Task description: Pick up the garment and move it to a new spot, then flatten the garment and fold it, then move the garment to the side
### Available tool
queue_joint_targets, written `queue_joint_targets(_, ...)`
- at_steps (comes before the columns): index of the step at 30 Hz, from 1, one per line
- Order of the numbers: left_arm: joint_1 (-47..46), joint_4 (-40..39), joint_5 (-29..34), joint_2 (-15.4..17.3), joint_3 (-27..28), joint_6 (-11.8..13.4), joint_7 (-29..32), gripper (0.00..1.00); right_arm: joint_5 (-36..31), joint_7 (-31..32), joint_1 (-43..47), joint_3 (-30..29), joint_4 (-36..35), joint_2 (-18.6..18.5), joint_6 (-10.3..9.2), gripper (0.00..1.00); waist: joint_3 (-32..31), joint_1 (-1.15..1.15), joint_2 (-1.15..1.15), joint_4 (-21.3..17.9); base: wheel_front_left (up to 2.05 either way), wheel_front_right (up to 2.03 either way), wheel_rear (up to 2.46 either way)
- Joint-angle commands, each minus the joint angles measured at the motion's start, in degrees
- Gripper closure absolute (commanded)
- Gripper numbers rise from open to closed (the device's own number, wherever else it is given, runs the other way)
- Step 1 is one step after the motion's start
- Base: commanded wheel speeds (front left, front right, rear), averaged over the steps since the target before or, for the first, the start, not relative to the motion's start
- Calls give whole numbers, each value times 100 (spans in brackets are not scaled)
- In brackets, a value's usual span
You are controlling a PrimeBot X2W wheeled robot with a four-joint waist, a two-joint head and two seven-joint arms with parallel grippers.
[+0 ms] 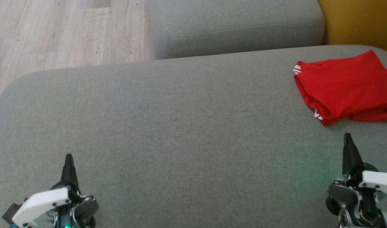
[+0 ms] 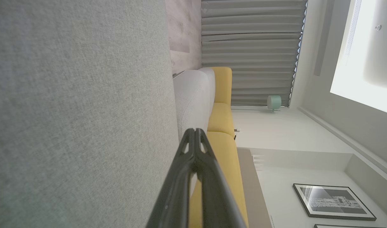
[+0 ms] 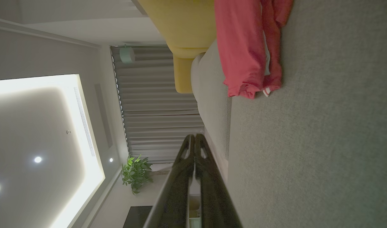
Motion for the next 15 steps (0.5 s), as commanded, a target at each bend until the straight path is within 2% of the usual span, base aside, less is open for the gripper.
queue_joint_targets(1,-274,-161,12,60,229,-37,49,100,32,49,-289,98,-217,-42,-4,100,-1,0,0,0,0,0,0)
queue_joint_targets(15,-276,-159,38,38,260,-37,74,100,18,62,-291,81,-216,-31,-4,100,-1,0,0,0,0,0,0)
